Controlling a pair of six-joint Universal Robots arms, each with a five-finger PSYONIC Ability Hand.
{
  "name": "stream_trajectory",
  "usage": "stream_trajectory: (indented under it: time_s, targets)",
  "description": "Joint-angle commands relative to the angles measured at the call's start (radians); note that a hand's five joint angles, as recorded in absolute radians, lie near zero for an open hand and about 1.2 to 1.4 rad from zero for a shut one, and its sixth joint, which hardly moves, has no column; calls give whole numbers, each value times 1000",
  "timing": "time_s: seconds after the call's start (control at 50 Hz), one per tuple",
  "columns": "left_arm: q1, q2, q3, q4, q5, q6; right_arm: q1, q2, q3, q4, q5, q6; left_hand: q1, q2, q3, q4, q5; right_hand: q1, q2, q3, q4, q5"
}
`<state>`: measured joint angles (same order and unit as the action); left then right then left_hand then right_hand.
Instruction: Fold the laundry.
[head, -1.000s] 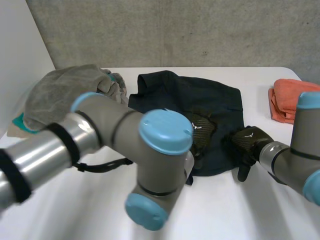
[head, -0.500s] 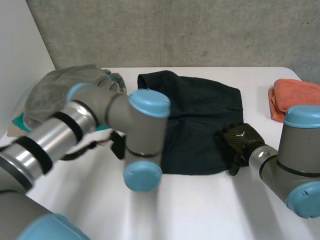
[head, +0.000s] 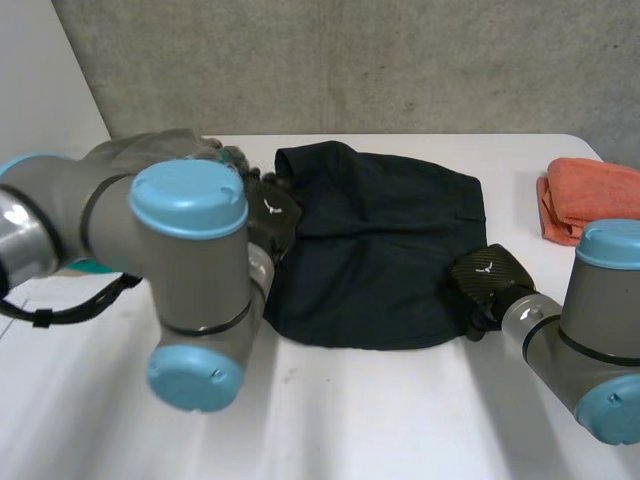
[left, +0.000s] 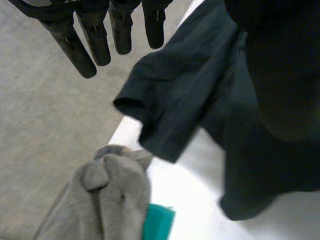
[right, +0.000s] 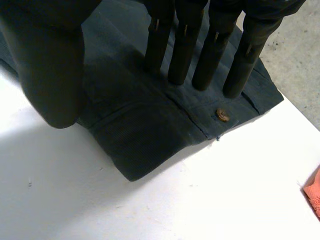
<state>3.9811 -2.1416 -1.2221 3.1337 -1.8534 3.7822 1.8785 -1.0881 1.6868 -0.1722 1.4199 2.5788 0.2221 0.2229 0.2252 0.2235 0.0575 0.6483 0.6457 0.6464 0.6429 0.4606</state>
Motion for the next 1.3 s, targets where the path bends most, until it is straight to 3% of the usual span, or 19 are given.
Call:
stream_trajectory:
  time_s: [0.02,0.06,0.2,0.3,0.4,0.42,0.44,0.46,0.58,0.68,0.78,0.86,0.94,1.12,1.3]
  targets:
    - [16,62,-154,5,108,22,-4,-1,5,-9,-6,-2,206,205,202,204,196,488,490,490,493,501]
    - [30,51,-174,23,120,48,-5,-6,8,-9,-6,3,203,202,200,201,193,747,749,749,752,760]
    - [93,-55,-174,126,148,151,-7,-71,31,-3,-58,20,109,108,106,107,99,748,751,750,753,761]
    - [110,-109,-146,151,177,205,-12,-99,28,8,-76,53,205,205,202,204,195,748,751,750,753,761]
    - [107,-129,-132,151,204,212,-19,-102,8,26,-73,80,595,594,592,594,585,748,751,750,753,761]
    - [105,-129,-131,151,206,211,-22,-102,5,30,-72,81,721,720,718,720,711,748,751,750,753,761]
    - [108,-124,-126,157,209,206,-27,-102,-2,40,-72,81,1083,1082,1080,1081,1073,748,751,750,753,761]
    - [108,-123,-123,157,207,203,-29,-102,-7,46,-72,81,1173,1172,1170,1172,1163,748,751,750,753,761]
    - [119,-29,-146,141,183,156,-48,-111,-48,129,-79,81,1174,1173,1171,1173,1164,748,751,750,753,761]
    - [113,141,-247,45,140,139,-71,-151,-125,397,-117,-29,1174,1173,1171,1173,1164,748,751,750,753,761]
    - [49,276,-350,-249,48,180,-110,-162,-185,851,-153,-373,1174,1173,1171,1173,1164,748,751,750,753,761]
    - [-34,313,-381,-452,30,172,-113,-173,-196,1005,-121,-554,1174,1173,1171,1173,1164,748,751,750,753,761]
    - [-85,299,-372,-506,33,128,-88,-173,-200,999,-85,-534,1174,1173,1171,1173,1164,748,751,750,753,761]
    - [-60,171,-142,-463,-6,96,-111,-141,-294,967,-104,-436,1174,1173,1171,1173,1164,748,751,750,753,761]
    - [32,-30,237,-232,77,99,-136,-29,-472,739,-124,-207,1174,1173,1171,1173,1164,748,751,750,753,761]
